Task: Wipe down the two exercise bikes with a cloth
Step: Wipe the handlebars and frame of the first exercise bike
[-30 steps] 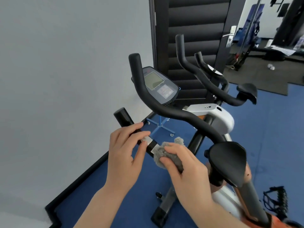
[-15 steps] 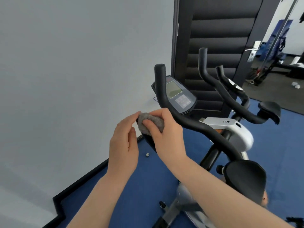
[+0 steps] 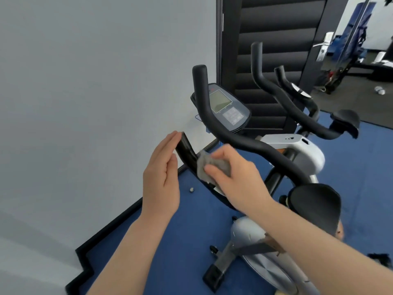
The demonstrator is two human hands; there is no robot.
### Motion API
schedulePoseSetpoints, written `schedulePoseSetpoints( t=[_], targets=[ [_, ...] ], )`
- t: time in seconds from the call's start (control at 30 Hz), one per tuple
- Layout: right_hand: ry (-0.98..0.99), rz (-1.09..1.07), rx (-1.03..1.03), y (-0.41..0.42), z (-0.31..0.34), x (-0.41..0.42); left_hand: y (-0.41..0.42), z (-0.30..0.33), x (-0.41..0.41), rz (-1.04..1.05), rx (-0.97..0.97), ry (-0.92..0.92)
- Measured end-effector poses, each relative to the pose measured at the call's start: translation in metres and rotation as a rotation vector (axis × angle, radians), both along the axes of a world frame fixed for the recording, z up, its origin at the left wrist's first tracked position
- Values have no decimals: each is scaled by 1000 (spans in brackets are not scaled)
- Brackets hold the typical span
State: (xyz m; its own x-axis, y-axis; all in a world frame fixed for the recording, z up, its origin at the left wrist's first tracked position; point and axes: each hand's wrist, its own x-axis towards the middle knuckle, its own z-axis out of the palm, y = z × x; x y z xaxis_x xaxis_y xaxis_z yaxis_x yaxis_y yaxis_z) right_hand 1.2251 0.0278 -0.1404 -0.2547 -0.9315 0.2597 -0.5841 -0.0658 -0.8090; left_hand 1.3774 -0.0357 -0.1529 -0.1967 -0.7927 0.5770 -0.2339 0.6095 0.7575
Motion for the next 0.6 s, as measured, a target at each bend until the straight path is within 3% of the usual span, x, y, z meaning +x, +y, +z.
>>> schedulePoseSetpoints(
  t=[0.13,0.23,0.4,0.53,0.6],
  targets=[
    [-267,143,-68,-45,18,20,1,1,-1,5,21,31],
    [-305,148,-30,-45,10,18,1,0,-2,8,25,31],
    [-23,70,106,-26,4,12,0,0,-1,12,27,10],
    [293,-72,58,15,-13,21,-2,-3,3,-6,35,-21],
    [354,-90,62,29,-18,16,-1,-3,2,3,27,-21]
  ],
)
